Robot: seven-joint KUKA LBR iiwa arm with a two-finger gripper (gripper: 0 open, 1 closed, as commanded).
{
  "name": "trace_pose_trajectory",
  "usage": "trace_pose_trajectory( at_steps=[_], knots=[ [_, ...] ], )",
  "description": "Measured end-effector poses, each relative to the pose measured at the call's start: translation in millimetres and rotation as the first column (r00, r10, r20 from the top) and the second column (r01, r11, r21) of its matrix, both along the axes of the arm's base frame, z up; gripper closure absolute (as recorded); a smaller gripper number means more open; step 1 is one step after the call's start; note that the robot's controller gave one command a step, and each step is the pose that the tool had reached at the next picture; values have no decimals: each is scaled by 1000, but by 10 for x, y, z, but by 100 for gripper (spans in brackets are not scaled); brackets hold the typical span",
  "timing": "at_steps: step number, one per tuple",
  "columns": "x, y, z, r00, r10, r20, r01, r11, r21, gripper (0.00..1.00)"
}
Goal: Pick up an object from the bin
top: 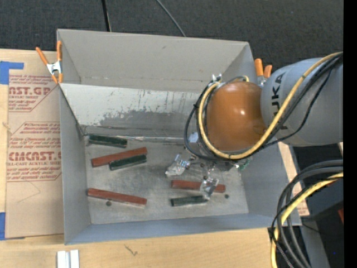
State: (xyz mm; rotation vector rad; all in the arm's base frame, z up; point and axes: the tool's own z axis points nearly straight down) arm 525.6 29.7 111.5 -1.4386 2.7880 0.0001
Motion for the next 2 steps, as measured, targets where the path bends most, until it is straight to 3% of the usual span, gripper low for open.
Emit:
trace_pose_trajectory(
  at_steps=[1, 2],
  knots=[
    [243, 182, -171, 999, 32, -4, -32, 999, 0, 0],
    [-156, -323, -339, 991, -136, 1, 136, 991, -1, 100]
  ],
)
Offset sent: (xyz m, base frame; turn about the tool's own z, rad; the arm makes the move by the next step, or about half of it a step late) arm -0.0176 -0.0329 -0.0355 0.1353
